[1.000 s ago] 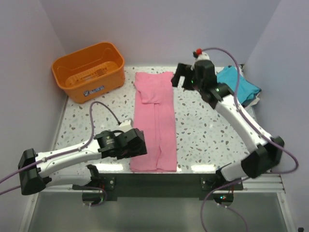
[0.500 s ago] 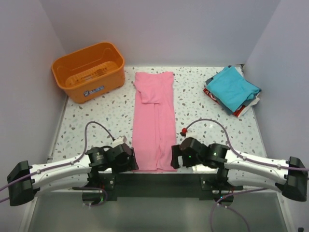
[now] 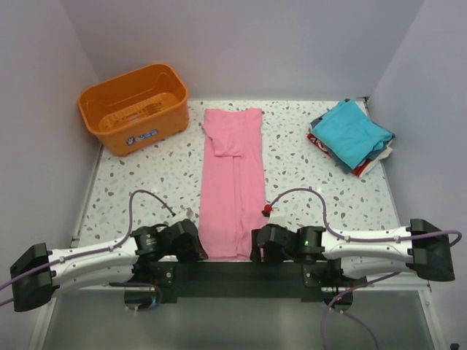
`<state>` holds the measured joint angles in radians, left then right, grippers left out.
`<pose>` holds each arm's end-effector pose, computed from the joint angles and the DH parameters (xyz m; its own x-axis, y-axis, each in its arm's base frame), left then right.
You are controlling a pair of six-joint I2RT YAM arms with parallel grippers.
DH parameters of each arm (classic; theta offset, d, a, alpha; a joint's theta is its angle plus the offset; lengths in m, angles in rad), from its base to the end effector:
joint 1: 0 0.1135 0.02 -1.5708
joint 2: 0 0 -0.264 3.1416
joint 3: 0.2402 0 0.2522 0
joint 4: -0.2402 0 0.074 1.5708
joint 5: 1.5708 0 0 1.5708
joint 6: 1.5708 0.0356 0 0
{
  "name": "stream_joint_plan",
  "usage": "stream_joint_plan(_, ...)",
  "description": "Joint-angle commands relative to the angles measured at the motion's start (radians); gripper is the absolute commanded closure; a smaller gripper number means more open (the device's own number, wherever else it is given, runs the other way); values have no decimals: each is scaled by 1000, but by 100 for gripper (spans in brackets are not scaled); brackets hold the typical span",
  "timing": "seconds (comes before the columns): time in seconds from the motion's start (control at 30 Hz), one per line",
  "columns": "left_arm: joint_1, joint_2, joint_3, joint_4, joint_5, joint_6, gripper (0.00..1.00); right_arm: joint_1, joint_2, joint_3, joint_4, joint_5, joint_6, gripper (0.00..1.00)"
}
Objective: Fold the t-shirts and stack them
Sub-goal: Fold the tshirt
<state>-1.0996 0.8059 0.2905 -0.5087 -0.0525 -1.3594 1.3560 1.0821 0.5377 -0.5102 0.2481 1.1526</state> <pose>0.0638 -0.1211 0.1418 -0.9393 -0.3073 -0.1529 -0.1950 0.8444 -0.4989 0.0491 0.1840 0.1767 -0.9172 -0.0480 -0.3956 -0.2047 0.9085 0.3643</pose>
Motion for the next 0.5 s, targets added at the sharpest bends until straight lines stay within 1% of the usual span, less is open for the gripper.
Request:
stream_joint_plan(0.0, 1, 29, -27, 1, -21, -23, 74, 5, 7, -8, 42, 76, 61, 30)
stream_joint_plan(0.03, 1, 35, -27, 2, -20, -23, 76, 5, 9, -13, 45, 74, 68, 33)
stream_joint_plan(0.07, 1, 41, -24, 2, -21, -23, 82, 5, 15, -18, 48, 63, 74, 35)
stream_joint_plan(0.1, 1, 45, -21, 4, -23, -24, 85, 5, 21, -24, 62, 56, 73, 37)
stream_joint_plan(0.23, 1, 64, -19, 30, -14, -20, 92, 5, 48, -41, 62, 30, 97, 39)
stream_joint_plan(0.27, 1, 67, -19, 30, -14, -21, 96, 5, 53, -42, 59, 37, 107, 39)
stream_joint_plan(0.33, 1, 67, -19, 30, -15, -21, 98, 6, 71, -50, 55, 42, 121, 41)
stream_joint_plan(0.4, 1, 65, -17, 30, -14, -21, 100, 5, 82, -51, 64, 60, 125, 52)
stream_joint_plan(0.43, 1, 64, -16, 30, -15, -20, 100, 5, 93, -50, 68, 68, 127, 59)
stream_joint_plan(0.47, 1, 62, -14, 27, -15, -20, 100, 5, 98, -45, 65, 75, 124, 71)
